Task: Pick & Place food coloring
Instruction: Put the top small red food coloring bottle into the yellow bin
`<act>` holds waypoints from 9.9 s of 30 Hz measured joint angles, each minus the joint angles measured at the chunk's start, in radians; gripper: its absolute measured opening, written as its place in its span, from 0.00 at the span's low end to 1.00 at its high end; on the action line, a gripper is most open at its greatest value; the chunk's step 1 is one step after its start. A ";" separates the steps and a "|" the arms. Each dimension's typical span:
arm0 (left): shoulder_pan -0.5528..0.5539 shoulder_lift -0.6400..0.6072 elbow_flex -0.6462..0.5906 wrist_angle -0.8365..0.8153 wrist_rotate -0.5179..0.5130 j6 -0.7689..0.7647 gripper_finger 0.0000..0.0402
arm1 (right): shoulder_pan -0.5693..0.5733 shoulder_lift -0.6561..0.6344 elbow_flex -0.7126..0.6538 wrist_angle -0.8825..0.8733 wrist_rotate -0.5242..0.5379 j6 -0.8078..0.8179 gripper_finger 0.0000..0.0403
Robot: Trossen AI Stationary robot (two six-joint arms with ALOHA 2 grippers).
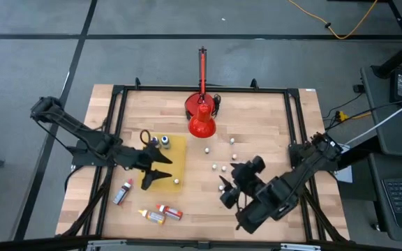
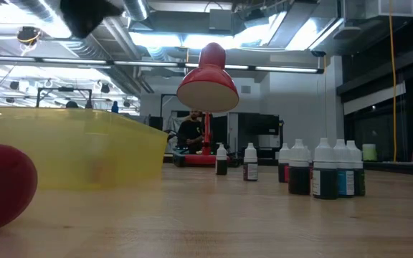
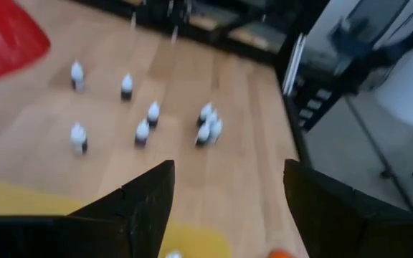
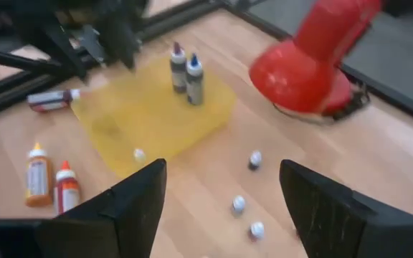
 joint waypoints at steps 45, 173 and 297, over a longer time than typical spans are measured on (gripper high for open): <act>0.047 -0.026 0.120 0.006 -0.090 -0.052 0.60 | 0.041 -0.475 -1.548 1.199 -0.108 -0.134 0.68; 0.206 0.357 0.949 -0.736 0.079 0.351 0.60 | -0.399 -0.058 0.044 0.677 -0.538 -1.014 0.16; -0.167 0.405 -0.245 0.390 -0.240 -0.064 0.16 | -0.287 0.034 0.182 0.383 -0.374 -0.781 0.77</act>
